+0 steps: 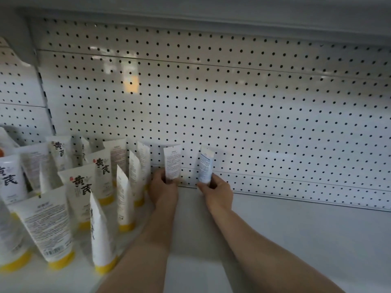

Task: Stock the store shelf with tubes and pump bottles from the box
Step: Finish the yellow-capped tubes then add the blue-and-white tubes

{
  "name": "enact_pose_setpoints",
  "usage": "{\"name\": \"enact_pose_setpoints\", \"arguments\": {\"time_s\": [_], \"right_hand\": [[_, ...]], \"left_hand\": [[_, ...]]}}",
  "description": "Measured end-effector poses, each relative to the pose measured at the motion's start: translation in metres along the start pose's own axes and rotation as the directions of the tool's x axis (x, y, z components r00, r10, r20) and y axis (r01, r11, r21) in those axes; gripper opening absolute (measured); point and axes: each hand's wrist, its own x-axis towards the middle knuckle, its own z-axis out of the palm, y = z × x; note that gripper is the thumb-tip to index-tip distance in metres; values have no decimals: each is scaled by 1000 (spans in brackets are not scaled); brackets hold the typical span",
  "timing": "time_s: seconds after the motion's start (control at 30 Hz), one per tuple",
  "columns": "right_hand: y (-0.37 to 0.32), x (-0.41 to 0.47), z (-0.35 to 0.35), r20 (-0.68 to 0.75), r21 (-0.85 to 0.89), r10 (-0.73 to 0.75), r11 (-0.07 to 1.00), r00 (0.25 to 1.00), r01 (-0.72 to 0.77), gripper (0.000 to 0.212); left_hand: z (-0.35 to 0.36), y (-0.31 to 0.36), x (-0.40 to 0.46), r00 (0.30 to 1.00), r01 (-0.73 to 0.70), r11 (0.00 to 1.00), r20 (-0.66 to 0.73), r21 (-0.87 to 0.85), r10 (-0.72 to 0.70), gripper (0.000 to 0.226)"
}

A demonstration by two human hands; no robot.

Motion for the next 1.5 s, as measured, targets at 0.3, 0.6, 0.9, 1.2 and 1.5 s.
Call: {"name": "enact_pose_setpoints", "arguments": {"time_s": [0.3, 0.6, 0.9, 1.2, 1.5], "right_hand": [[3, -5, 2, -24, -41, -28, 999, 999, 27, 16], [0, -7, 1, -27, -50, -17, 999, 999, 15, 36], [-2, -9, 1, -30, -71, 2, 997, 1000, -4, 34], [-2, -11, 1, -29, -113, 10, 993, 1000, -13, 32], [-20, -19, -5, 85, -99, 100, 991, 991, -91, 60]], "left_hand": [[-4, 4, -5, 1000, -1, 1000, 16, 23, 1, 34], [-7, 6, -10, 999, -25, 1000, 42, 3, 25, 34], [-6, 3, -10, 998, -16, 1000, 55, 10, 16, 33], [-4, 1, -11, 999, -14, 999, 35, 31, 13, 32], [-3, 7, -8, 998, 63, 997, 17, 33, -64, 39]]}}
